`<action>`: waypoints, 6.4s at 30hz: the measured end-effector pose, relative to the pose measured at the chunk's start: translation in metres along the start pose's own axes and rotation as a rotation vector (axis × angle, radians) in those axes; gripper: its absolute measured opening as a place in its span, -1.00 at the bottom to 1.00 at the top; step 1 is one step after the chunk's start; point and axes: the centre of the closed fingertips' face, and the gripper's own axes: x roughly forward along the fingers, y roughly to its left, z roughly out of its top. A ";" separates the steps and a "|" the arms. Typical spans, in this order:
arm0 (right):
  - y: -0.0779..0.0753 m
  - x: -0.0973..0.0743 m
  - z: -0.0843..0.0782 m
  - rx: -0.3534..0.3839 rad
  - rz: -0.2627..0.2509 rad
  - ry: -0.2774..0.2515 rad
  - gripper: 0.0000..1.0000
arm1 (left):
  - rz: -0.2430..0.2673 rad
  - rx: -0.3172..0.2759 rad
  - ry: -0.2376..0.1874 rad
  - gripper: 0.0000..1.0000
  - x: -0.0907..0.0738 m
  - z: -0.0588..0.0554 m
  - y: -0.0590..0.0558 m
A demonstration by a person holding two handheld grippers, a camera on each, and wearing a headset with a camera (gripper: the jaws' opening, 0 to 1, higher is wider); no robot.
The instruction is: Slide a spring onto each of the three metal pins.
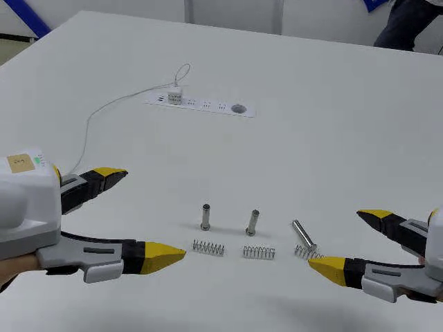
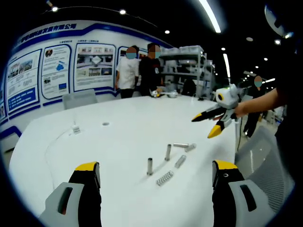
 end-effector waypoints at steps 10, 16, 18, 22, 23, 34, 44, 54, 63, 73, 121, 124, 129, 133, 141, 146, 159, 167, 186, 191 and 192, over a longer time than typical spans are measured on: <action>-0.004 0.019 -0.003 0.019 0.017 0.042 0.37 | -0.010 -0.025 0.025 1.00 0.000 -0.008 -0.003; -0.005 0.034 -0.011 0.023 0.035 0.090 0.24 | 0.014 -0.038 0.014 1.00 -0.004 -0.007 0.000; -0.005 0.037 -0.012 0.021 0.036 0.092 0.21 | 0.016 -0.042 0.007 1.00 -0.004 -0.005 0.001; -0.008 0.044 -0.016 0.019 0.035 0.111 0.19 | 0.021 -0.041 0.013 1.00 -0.005 -0.007 0.002; -0.009 0.045 -0.016 0.018 0.034 0.113 0.18 | 0.022 -0.041 0.015 1.00 -0.005 -0.007 0.002; -0.017 0.058 -0.019 0.020 0.009 0.145 -0.06 | 0.008 -0.048 0.014 1.00 0.003 -0.009 -0.002; -0.028 0.077 -0.030 0.053 -0.024 0.210 -0.34 | 0.015 -0.062 0.007 1.00 0.004 -0.009 0.003; -0.034 0.089 -0.045 0.074 -0.046 0.277 -0.49 | 0.020 -0.073 0.015 1.00 0.003 -0.014 0.005; -0.035 0.092 -0.048 0.079 -0.051 0.301 -0.63 | 0.012 -0.075 0.018 1.00 0.006 -0.014 0.002; -0.032 0.093 -0.046 0.064 -0.055 0.333 -0.77 | 0.004 -0.079 0.015 1.00 0.009 -0.014 0.001; -0.035 0.071 -0.017 0.041 -0.101 0.265 -0.85 | -0.024 -0.045 -0.018 1.00 0.009 0.005 -0.017; -0.034 0.071 -0.018 0.037 -0.106 0.258 -0.85 | -0.022 -0.045 -0.016 1.00 0.008 0.005 -0.017; -0.032 0.070 -0.015 0.047 -0.096 0.221 -0.85 | -0.021 -0.044 -0.020 1.00 0.007 0.007 -0.018; -0.033 0.068 -0.015 0.056 -0.104 0.206 -0.85 | -0.018 -0.044 -0.015 1.00 0.006 0.006 -0.017; -0.029 0.067 -0.011 0.013 -0.099 0.134 -0.84 | -0.019 -0.046 -0.010 1.00 0.006 0.005 -0.018; -0.029 0.065 -0.013 0.016 -0.108 0.097 -0.83 | -0.023 -0.044 -0.009 1.00 0.007 0.006 -0.020; -0.034 0.059 -0.013 0.029 -0.134 0.065 -0.82 | -0.029 -0.050 -0.005 1.00 0.007 0.003 -0.022; -0.035 0.056 -0.007 0.028 -0.132 0.047 -0.79 | -0.042 -0.044 -0.002 1.00 0.008 0.002 -0.026; -0.011 0.030 -0.037 -0.051 0.050 0.158 -0.54 | -0.054 -0.038 0.000 1.00 0.007 0.003 -0.032; -0.005 0.030 -0.062 -0.053 0.081 0.221 -0.54 | -0.056 -0.043 0.013 1.00 0.006 0.000 -0.034; -0.004 0.030 -0.064 -0.055 0.086 0.225 -0.54 | -0.056 -0.044 0.015 1.00 0.006 -0.001 -0.034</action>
